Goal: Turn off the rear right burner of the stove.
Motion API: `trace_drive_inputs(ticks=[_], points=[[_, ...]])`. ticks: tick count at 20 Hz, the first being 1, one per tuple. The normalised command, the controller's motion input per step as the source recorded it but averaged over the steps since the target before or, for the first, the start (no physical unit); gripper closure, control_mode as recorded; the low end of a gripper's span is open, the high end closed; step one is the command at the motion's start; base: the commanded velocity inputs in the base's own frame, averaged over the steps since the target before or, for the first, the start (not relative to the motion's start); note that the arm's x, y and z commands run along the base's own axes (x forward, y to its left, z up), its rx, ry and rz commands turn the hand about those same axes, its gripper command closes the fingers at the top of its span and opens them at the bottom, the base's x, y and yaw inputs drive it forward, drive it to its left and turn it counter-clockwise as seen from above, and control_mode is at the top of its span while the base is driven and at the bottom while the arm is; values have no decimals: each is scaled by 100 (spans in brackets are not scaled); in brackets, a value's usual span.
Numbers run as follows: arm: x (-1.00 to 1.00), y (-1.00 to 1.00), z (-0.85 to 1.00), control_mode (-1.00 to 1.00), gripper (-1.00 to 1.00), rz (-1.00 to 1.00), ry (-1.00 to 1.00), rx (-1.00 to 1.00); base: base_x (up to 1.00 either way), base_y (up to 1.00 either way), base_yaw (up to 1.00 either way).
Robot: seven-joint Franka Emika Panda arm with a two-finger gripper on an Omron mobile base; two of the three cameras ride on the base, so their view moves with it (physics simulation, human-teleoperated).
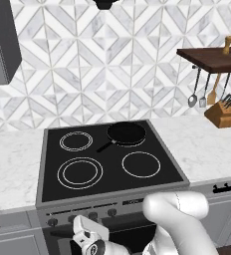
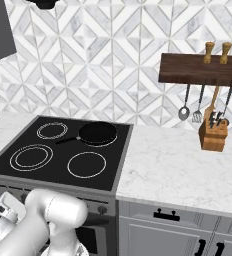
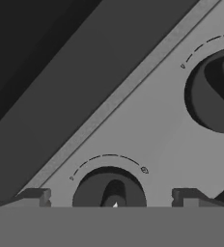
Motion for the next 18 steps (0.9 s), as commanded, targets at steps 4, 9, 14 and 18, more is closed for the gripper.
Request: trace_drive_inputs(ticks=[4, 9, 14, 18], points=[[-19, 0, 0, -100, -100, 0, -1, 0, 0, 0, 0], [0, 0, 0, -100, -100, 0, 0, 0, 0, 0, 0], [2, 0, 0, -100, 100, 0, 1, 0, 0, 0, 0], [14, 0, 0, -100, 100, 0, 9, 12, 0, 0, 0]])
